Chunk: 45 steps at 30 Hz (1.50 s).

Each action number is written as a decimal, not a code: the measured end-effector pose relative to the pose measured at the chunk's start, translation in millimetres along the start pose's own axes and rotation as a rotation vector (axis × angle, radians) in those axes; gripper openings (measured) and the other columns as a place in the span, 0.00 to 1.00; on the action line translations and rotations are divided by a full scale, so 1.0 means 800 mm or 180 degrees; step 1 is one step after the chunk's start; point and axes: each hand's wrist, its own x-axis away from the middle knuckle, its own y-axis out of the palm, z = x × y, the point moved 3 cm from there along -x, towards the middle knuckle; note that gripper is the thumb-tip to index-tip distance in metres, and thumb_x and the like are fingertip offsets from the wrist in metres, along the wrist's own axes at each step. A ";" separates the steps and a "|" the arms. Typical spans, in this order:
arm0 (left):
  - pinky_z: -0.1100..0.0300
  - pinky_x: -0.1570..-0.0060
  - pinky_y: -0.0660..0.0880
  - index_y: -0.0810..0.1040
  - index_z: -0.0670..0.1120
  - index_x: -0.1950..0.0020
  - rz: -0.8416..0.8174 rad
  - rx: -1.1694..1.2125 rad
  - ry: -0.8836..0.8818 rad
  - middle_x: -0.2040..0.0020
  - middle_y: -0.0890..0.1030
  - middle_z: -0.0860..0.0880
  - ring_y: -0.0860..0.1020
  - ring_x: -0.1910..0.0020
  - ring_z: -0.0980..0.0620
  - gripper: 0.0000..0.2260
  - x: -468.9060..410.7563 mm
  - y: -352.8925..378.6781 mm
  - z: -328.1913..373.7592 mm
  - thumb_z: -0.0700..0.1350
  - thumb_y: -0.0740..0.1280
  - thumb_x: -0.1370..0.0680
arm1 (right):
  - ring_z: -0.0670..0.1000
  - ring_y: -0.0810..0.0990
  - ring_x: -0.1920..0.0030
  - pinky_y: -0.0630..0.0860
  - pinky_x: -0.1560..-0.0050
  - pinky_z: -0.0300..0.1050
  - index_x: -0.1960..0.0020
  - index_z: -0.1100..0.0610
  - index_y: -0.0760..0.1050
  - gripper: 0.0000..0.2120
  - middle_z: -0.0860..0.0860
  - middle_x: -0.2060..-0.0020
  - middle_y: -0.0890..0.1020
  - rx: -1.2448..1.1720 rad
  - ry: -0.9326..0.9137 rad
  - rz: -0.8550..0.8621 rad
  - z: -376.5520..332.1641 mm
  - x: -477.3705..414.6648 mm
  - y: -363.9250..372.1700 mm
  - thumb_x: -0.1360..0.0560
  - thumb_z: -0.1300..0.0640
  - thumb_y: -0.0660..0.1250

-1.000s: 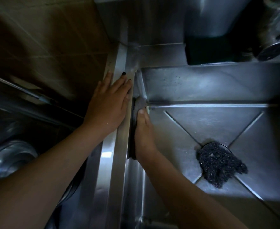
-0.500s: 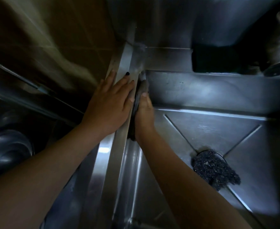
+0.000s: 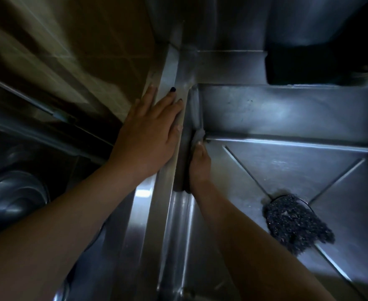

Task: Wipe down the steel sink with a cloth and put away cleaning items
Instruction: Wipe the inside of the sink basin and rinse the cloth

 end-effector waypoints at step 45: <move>0.43 0.28 0.48 0.60 0.46 0.27 -0.0025 -0.0248 0.0083 0.24 0.57 0.48 0.47 0.25 0.43 0.21 -0.001 0.005 -0.001 0.48 0.53 0.20 | 0.53 0.68 0.31 0.62 0.33 0.40 0.29 0.58 0.66 0.21 0.56 0.31 0.71 0.0514 -0.0156 -0.0049 -0.010 0.016 -0.015 0.19 0.52 0.56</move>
